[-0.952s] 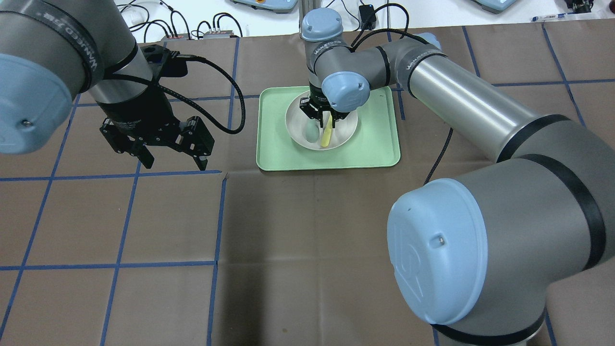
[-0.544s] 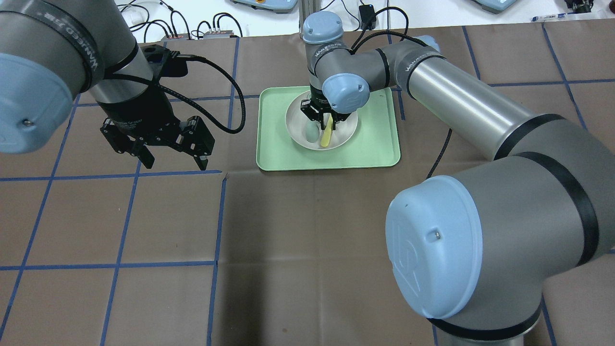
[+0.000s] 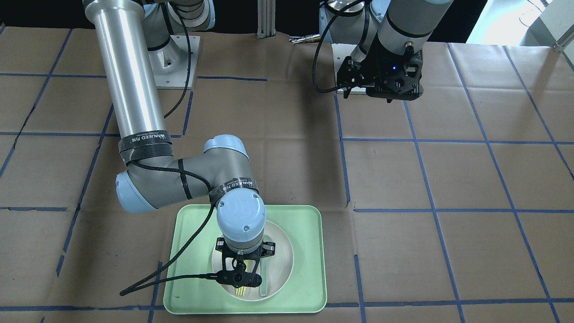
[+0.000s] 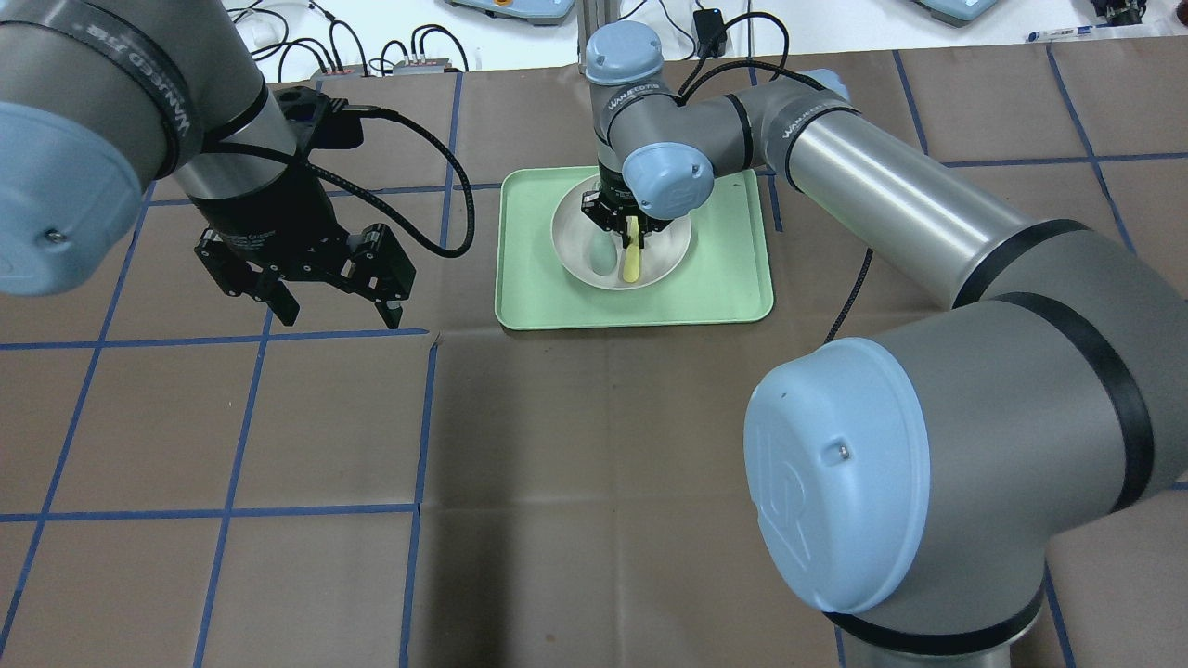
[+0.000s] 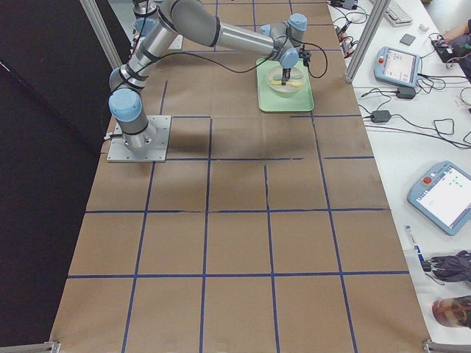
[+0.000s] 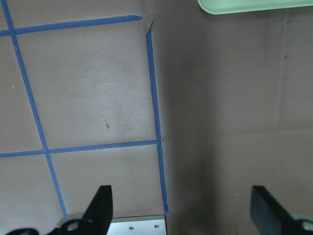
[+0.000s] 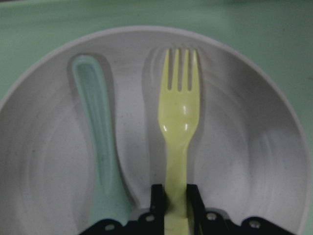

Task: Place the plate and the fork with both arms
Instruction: 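Close the right gripper on the yellow fork and lift it, then carry the fork beside the plate and lower it onto the tray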

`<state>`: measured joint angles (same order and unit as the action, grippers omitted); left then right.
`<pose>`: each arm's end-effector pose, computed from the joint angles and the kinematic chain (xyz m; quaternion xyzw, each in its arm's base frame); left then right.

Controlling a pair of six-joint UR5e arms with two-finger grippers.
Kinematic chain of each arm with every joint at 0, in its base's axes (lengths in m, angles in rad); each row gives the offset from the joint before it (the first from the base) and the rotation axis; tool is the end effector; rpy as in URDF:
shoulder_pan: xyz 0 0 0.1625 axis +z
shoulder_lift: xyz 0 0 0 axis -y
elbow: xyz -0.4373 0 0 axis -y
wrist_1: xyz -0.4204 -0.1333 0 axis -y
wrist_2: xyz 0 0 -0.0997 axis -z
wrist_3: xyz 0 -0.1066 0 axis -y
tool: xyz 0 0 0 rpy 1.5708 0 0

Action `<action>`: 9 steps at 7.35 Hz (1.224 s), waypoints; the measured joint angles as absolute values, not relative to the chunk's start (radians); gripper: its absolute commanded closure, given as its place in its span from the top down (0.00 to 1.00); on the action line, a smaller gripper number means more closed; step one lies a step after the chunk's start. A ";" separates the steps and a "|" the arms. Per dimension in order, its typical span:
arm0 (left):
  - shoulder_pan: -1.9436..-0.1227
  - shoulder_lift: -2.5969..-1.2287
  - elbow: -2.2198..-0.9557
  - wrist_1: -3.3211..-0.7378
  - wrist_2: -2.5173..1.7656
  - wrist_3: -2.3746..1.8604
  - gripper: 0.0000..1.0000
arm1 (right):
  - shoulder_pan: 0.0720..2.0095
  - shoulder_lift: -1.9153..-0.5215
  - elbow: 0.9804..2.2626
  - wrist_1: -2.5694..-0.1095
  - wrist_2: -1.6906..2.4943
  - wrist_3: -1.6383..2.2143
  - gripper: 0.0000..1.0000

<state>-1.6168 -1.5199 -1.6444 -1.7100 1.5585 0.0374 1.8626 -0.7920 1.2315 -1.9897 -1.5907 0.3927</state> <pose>-0.1565 -0.4726 0.4684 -0.0411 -0.9959 -0.0809 0.0058 0.3515 -0.7142 0.1863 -0.0503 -0.9986 -0.0064 0.0128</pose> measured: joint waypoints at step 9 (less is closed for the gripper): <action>-1.617 -1.527 -1.646 -1.623 1.558 0.048 1.00 | 1.742 -0.986 1.344 -1.921 -1.590 0.254 0.02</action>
